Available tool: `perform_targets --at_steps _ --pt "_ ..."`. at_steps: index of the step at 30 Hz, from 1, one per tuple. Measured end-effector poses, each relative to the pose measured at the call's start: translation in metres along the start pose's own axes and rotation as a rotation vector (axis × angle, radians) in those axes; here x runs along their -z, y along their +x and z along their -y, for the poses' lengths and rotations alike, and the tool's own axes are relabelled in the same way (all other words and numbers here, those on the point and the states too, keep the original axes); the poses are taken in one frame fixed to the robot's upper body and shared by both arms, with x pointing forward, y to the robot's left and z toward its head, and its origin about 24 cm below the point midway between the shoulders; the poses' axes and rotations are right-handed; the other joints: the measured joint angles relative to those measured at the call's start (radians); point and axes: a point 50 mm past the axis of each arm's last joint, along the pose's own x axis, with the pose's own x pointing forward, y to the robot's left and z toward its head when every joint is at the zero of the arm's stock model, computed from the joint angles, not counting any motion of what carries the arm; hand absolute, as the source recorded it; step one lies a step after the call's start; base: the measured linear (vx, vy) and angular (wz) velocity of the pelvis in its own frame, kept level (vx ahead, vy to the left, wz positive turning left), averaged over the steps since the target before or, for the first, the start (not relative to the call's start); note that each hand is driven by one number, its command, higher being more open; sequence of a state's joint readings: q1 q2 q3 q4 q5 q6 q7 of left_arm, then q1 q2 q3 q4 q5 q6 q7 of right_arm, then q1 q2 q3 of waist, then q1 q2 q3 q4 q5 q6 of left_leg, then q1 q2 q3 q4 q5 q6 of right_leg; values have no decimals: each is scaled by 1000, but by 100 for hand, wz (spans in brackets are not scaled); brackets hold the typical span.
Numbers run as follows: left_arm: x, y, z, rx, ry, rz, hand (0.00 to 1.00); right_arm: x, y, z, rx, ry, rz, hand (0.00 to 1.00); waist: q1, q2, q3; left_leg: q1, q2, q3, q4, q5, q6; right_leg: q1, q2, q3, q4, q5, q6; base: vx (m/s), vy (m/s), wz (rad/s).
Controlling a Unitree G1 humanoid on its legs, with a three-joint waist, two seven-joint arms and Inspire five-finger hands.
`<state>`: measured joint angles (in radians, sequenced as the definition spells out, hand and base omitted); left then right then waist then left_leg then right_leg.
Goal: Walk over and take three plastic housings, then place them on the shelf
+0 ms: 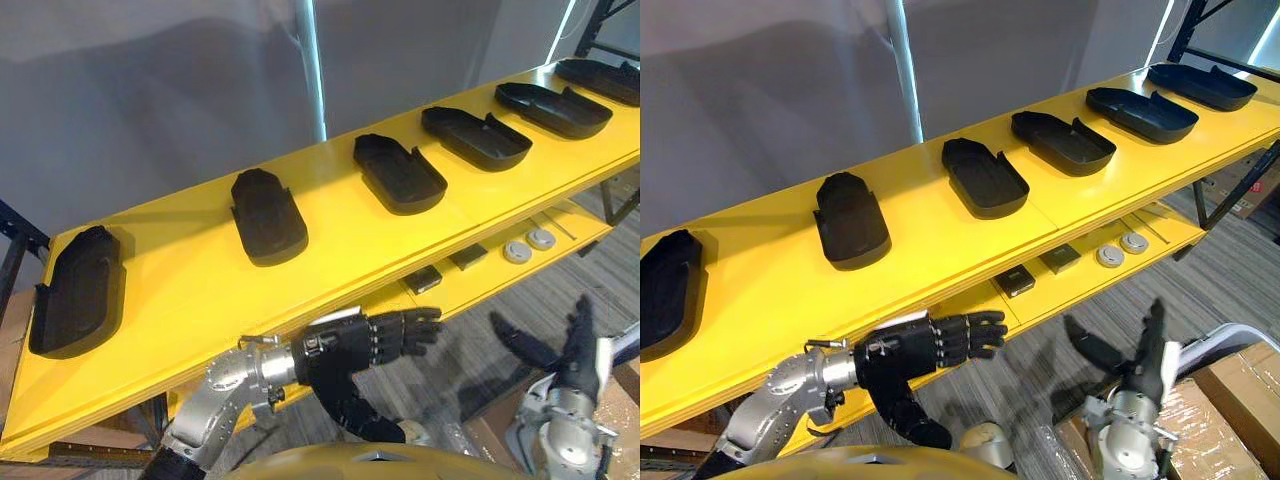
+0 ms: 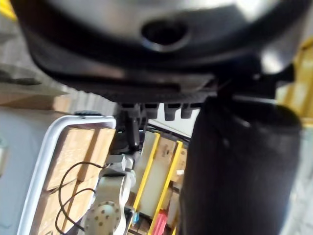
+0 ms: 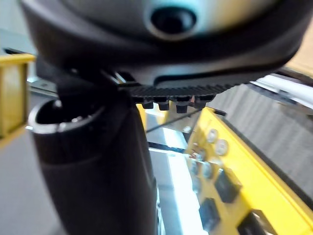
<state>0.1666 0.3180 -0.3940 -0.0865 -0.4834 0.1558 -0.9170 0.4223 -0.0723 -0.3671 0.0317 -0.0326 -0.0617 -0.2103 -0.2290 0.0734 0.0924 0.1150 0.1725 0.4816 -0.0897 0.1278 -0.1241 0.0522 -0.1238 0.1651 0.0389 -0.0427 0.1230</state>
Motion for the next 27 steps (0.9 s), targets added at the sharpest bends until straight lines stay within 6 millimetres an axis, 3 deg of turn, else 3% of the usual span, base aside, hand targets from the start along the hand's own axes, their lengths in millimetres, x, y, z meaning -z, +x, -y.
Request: perform_targets --at_steps 3,8,10,12,16,18,21,23,27 --pt "22 -3 -9 -122 -80 -53 100 19 -1 -4 -22 -16 -99 100 9 0 -2 0 0 -7 0 5 5 4 -1 -10 2 1 0 18 -20 8" --pt "56 -25 -24 -428 -104 -147 100 51 -8 -7 -87 -36 -253 100 13 -35 1 19 -3 -65 0 1 0 66 -9 -77 -6 -11 -4 7 -22 34" --pt "70 -54 -34 -674 -70 -167 100 71 -14 -13 -131 -33 -350 100 51 -56 0 10 -6 -101 0 1 2 81 -13 -119 -6 -21 -3 -15 -26 41" --pt "79 -75 -34 -795 -88 -159 100 85 -17 -17 -146 -35 -423 100 71 -66 0 1 -9 -132 0 1 2 93 -16 -155 -6 -27 -12 -5 -27 43" --pt "99 -113 -32 -1131 -127 -125 100 109 -28 -21 -145 17 -558 100 122 -74 6 -13 -17 -180 0 2 3 115 -23 -212 -8 -44 -24 24 -21 42" --pt "110 -131 -29 -1273 -137 -152 100 117 -31 -23 -125 98 -614 100 131 -75 6 -19 -22 -200 0 3 4 127 -27 -236 -12 -49 -24 54 -17 31" --pt "133 -155 -17 -1440 -155 -262 100 135 -39 -27 -44 414 -739 100 149 -80 9 -14 -24 -205 0 0 0 143 -29 -248 -25 -48 -23 72 -14 9" --pt "145 -162 -10 -1506 -188 -314 100 143 -45 -30 6 524 -789 100 158 -90 26 11 -24 -203 0 -1 -3 174 -29 -251 -32 -44 -16 66 -24 -4" --pt "155 -160 -4 -1589 -292 -285 100 149 -55 -33 22 576 -817 100 172 -101 46 41 -23 -204 0 -10 -10 211 -30 -265 -44 -45 -9 31 -26 -2"
